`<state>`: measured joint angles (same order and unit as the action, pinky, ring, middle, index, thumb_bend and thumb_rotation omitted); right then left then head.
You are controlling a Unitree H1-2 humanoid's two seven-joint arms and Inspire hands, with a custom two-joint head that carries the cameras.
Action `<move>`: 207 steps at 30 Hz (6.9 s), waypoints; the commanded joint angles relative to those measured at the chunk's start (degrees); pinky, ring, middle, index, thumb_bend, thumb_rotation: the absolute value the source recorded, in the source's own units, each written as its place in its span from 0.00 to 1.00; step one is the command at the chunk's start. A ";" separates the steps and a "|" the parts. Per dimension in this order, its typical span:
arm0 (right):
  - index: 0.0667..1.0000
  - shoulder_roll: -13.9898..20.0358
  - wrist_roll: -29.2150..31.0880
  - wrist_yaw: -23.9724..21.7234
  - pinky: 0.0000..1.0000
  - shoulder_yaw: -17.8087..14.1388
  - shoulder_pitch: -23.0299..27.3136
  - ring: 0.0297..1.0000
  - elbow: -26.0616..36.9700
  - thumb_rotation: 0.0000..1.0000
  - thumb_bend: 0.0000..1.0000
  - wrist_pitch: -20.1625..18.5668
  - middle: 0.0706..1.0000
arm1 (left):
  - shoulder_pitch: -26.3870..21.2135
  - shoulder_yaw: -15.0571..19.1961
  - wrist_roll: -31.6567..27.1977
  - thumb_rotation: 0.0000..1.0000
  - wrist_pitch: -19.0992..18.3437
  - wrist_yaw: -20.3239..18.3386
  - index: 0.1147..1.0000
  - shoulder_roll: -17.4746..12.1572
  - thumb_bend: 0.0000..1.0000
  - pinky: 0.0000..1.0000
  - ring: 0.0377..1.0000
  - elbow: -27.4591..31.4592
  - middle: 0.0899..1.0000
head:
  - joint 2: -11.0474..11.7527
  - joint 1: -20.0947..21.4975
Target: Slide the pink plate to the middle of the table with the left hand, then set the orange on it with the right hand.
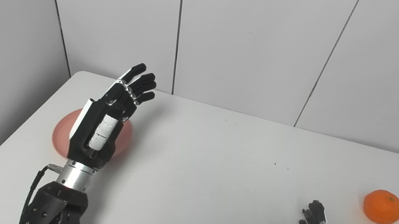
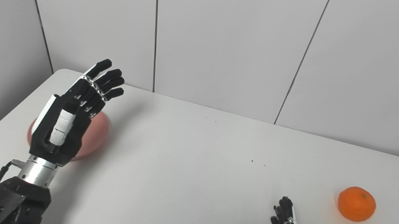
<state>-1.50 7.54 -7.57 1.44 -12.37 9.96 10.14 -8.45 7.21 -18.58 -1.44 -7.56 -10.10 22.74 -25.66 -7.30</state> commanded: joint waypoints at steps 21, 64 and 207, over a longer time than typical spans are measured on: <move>0.95 -0.37 -0.71 1.41 1.00 0.45 -1.70 0.99 -6.30 1.00 0.86 0.27 0.98 | -11.92 10.88 -8.86 0.72 18.17 -11.22 0.87 -14.16 0.97 0.80 0.87 -25.73 0.88 | 0.67 0.25; 0.96 0.05 1.56 1.21 1.00 0.83 -2.58 1.00 -4.39 1.00 0.92 -4.16 1.00 | -17.00 12.90 -6.07 0.73 17.05 -12.01 0.99 -20.88 0.98 0.99 0.98 -50.97 0.99 | -0.95 0.76; 0.94 -1.17 0.80 2.07 0.96 2.04 -3.60 0.99 -0.98 1.00 0.90 -6.49 0.98 | -16.98 10.60 -12.15 0.73 -12.10 -15.20 0.99 -15.09 0.96 1.00 1.00 -52.87 0.98 | -4.37 4.11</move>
<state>-2.02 8.01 -5.59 2.79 -12.61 11.21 5.32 -25.19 18.89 -30.26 -11.14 -21.12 -25.84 -31.31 -29.97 -3.16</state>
